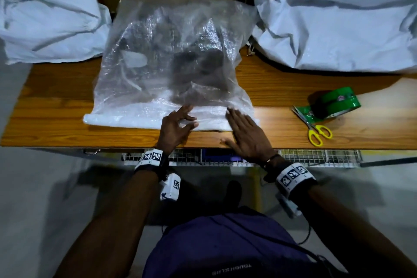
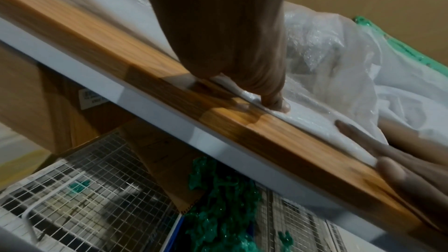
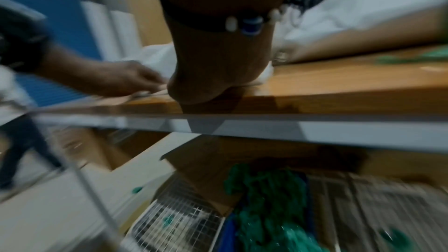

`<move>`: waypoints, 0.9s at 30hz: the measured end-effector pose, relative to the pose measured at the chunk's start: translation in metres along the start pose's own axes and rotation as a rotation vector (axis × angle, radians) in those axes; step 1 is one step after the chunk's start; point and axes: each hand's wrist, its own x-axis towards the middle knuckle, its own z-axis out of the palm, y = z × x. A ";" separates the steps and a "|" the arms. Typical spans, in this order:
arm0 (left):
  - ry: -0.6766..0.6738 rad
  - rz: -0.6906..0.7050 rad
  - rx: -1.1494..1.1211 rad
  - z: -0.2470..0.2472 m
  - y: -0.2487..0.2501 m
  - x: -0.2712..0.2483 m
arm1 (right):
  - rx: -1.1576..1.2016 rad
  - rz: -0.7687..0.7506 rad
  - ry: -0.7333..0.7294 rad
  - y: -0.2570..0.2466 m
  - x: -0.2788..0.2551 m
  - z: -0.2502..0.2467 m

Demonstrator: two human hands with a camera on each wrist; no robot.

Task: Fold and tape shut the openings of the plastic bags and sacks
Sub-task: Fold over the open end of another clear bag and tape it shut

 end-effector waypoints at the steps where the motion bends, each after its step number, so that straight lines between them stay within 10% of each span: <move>1: -0.003 -0.021 0.001 0.000 0.000 0.001 | -0.015 0.018 0.001 0.007 -0.005 -0.002; 6: -0.036 -0.066 0.069 -0.002 0.002 0.003 | 0.020 0.116 -0.031 0.008 -0.014 -0.011; 15: -0.135 0.287 0.631 -0.005 0.013 0.013 | 0.160 0.091 0.120 -0.038 0.056 -0.009; 27: -0.308 0.239 0.840 -0.076 -0.032 0.027 | 0.076 0.264 0.039 -0.026 0.076 0.010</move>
